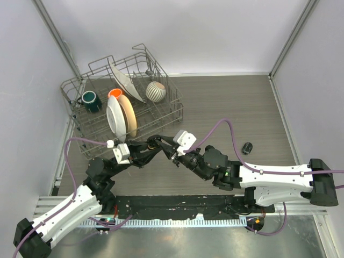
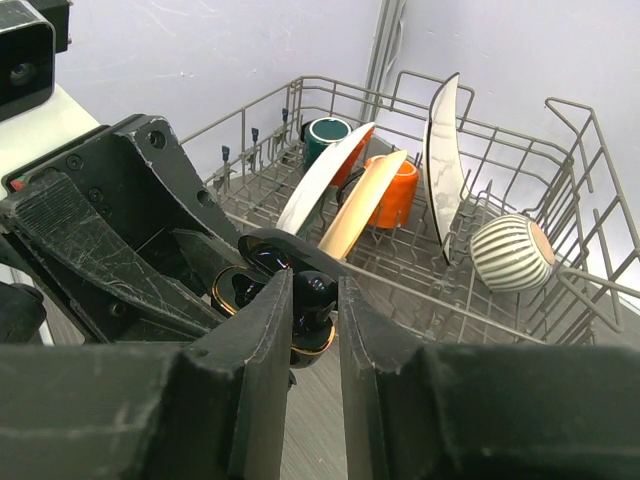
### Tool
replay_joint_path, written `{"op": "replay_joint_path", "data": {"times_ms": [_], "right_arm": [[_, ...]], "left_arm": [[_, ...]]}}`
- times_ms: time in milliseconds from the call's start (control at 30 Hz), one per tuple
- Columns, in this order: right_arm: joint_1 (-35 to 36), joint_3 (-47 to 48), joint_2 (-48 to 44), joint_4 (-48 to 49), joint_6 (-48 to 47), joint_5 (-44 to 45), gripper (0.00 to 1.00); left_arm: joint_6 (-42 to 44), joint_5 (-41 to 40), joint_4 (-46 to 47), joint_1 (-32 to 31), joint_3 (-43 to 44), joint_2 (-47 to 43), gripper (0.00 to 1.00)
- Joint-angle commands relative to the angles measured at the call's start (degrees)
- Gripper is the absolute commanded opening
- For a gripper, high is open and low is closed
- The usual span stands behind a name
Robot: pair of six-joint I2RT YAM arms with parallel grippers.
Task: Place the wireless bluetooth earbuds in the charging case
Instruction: Place the earbud in the charging case.
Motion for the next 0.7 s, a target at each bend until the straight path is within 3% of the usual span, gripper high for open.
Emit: {"op": "replay_joint_path", "data": {"times_ms": [0,400,667], "right_arm": [[0.18,0.42,-0.7,1.47,-2.3,2.39,0.01],[0.09,0.78,-1.67,-0.64,-4.76,1.16,0.01],[0.18,3.15,-1.67,-8.2,-1.78,-4.73,0.01]], "left_arm": [[0.61,-0.35,4.11,0.01,1.49,-0.74,0.0],[0.61,-0.96,4.19,0.1,1.22,-1.0,0.0],[0.61,-1.49,4.72,0.01,1.4,-0.82,0.0]]}}
